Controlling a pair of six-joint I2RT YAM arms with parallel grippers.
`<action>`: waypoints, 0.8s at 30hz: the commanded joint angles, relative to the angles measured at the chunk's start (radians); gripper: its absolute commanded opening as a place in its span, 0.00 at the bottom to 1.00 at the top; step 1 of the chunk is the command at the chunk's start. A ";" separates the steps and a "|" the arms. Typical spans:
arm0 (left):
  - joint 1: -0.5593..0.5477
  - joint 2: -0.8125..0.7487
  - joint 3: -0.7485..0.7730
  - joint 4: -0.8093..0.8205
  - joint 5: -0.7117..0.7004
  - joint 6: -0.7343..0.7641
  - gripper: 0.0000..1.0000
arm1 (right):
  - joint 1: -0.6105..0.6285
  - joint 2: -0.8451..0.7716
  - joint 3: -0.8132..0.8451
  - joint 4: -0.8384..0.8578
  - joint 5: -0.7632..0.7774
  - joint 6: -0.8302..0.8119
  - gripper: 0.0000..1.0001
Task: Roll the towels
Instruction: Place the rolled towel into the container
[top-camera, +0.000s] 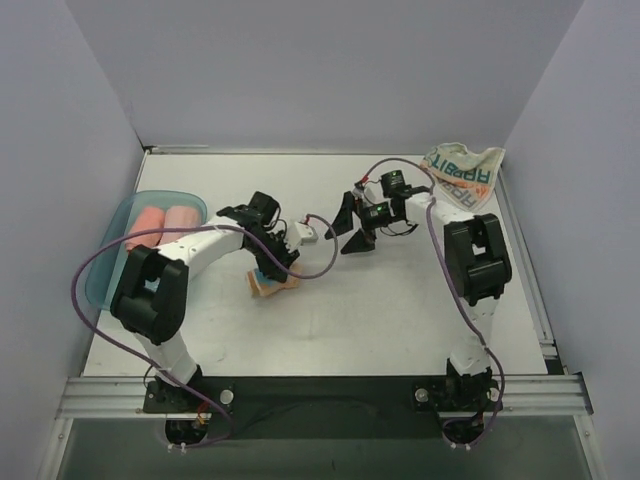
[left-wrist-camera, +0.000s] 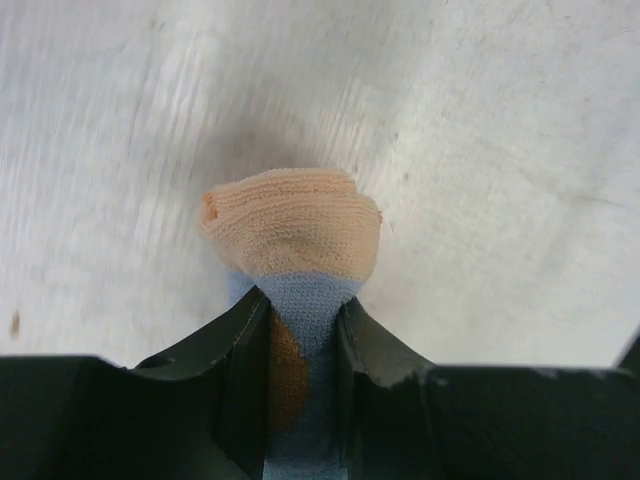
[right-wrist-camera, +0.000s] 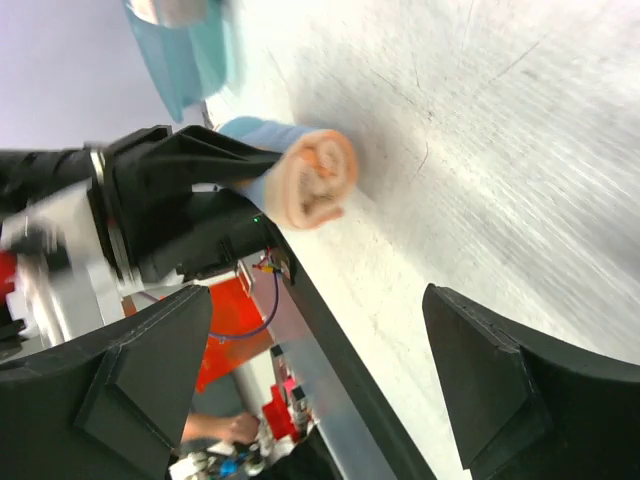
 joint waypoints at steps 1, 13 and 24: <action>0.117 -0.175 0.044 -0.189 0.120 -0.154 0.00 | -0.045 -0.114 0.046 -0.108 -0.005 -0.083 0.91; 0.872 -0.314 0.147 -0.688 0.256 0.049 0.00 | -0.142 -0.165 0.041 -0.240 0.061 -0.192 0.96; 1.147 -0.177 0.095 -0.573 0.113 -0.069 0.00 | -0.143 -0.139 0.044 -0.246 0.067 -0.196 0.99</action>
